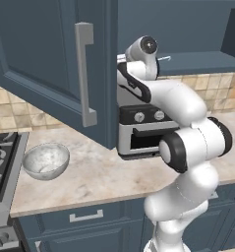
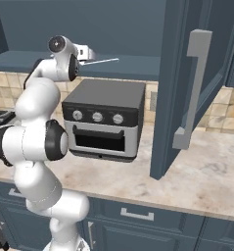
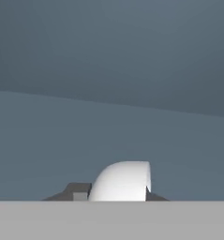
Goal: Open the cabinet and move the ladle to the pot. Then close the cabinet.
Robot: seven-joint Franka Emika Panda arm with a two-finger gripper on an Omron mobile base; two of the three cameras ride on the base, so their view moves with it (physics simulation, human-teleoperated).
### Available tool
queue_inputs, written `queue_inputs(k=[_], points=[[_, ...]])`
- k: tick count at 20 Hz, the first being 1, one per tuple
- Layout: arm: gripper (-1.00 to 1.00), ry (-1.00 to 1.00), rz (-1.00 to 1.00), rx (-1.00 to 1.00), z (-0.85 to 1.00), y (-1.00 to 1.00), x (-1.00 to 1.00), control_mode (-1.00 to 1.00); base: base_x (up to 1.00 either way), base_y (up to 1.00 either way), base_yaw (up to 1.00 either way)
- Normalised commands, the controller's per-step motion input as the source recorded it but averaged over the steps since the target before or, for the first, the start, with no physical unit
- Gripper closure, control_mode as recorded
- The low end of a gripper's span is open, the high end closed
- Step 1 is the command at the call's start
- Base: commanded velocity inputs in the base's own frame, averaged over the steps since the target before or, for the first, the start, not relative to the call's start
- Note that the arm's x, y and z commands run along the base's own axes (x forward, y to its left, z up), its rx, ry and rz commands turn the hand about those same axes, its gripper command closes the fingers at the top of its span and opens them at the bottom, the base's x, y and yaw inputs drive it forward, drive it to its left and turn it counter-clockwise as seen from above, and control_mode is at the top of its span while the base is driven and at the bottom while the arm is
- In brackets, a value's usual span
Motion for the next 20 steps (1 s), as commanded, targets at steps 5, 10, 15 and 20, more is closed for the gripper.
queue_inputs(k=[5,10,15,20], points=[[1.00,-0.05,-0.01,0.00,0.00,0.00,-0.80,-1.00,0.00,0.00,0.00],[1.00,-0.14,-0.03,0.02,0.05,0.00,-1.00,-1.00,0.00,0.00,0.00],[1.00,-0.09,-0.07,0.02,0.65,0.00,-1.00,-1.00,0.00,0.00,0.00],[1.00,0.02,-0.08,0.00,0.89,0.00,-1.00,-1.00,0.00,0.00,0.00]])
